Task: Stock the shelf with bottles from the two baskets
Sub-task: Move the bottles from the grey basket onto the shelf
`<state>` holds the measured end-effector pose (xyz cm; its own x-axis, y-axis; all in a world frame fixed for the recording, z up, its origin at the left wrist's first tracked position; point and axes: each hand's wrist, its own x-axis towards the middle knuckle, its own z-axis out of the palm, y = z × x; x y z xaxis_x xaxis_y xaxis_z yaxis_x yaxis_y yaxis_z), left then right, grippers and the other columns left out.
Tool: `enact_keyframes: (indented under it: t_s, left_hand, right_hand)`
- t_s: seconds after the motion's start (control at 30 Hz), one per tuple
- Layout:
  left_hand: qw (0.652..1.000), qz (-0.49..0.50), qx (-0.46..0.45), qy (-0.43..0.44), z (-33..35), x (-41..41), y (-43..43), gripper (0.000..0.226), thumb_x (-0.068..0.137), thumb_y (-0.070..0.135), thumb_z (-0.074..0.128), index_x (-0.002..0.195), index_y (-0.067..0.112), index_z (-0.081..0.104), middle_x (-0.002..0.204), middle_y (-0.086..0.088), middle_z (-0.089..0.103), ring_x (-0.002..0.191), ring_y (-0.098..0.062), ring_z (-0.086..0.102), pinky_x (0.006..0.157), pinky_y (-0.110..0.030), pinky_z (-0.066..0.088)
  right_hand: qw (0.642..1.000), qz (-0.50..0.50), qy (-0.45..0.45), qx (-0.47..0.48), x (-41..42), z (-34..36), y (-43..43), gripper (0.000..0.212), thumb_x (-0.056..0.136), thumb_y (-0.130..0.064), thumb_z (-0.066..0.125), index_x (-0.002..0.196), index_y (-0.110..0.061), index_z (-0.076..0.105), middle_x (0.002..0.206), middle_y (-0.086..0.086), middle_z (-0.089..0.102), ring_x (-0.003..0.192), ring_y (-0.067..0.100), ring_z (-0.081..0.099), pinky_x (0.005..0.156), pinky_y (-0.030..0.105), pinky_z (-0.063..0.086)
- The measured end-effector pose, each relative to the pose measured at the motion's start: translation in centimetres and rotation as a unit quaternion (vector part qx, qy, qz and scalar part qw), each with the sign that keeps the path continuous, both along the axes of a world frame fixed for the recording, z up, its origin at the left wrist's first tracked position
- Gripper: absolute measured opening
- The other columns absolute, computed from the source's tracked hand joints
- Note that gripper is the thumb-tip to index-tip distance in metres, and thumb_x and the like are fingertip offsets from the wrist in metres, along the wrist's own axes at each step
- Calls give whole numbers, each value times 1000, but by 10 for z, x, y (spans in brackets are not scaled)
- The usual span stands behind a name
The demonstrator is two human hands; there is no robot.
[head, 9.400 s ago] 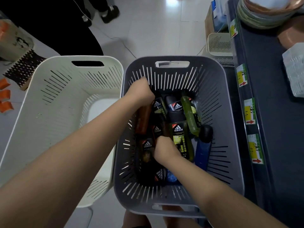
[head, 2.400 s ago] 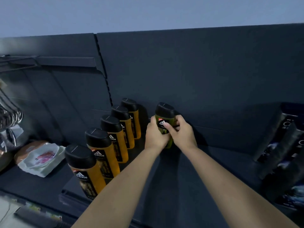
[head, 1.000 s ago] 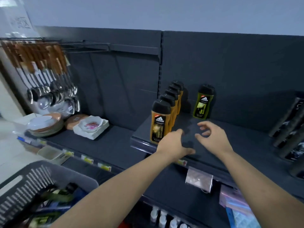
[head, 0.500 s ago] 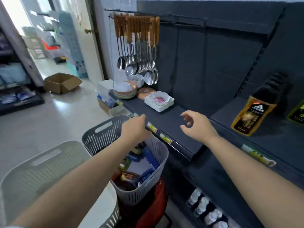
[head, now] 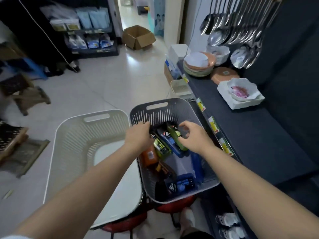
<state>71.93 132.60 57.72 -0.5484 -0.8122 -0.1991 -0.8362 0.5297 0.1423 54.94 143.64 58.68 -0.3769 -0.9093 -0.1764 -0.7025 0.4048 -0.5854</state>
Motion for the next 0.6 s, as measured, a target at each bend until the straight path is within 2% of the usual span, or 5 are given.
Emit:
enact_keyframes:
  t_s: [0.13,0.2,0.3,0.43,0.6]
  left_hand:
    - [1000,12,-5,-4,-33,-20,0,22,92,19,51,113,16,49,108,-4,55,97,-29,60,62,-36,41]
    - [999,25,26,-19,-49,-32,5,29,91,16,52,119,14,47,113,-6,52,102,-30,57,65,-37,40]
    - [994,67,74,-32,-73,-45,13,44,89,24,60,130,15,43,123,-7,50,111,-31,54,75,-40,46]
    - [982,140,119,-37,-103,-53,11,55,85,29,67,133,17,41,131,-8,47,117,-32,50,83,-42,48]
    - [974,189,120,-21,-126,-55,9,67,83,25,72,140,15,39,141,-8,36,121,-34,43,92,-42,46]
  right_hand:
    - [996,55,-31,69,-3,-46,-21,47,84,-24,67,129,-21,52,124,2,57,104,24,58,87,37,50]
    - [992,77,-44,94,-6,-69,-27,46,84,-23,67,127,-19,52,122,3,57,104,24,58,88,37,49]
    - [987,86,-51,124,-9,-96,-33,43,86,-19,66,126,-16,52,123,5,54,108,25,56,90,39,49]
    - [990,78,-16,119,-14,-126,-41,44,87,-13,62,129,-10,48,127,9,48,115,27,50,93,36,46]
    - [995,50,8,90,-12,-143,-62,59,87,-8,61,140,-4,36,142,13,36,135,28,31,111,34,30]
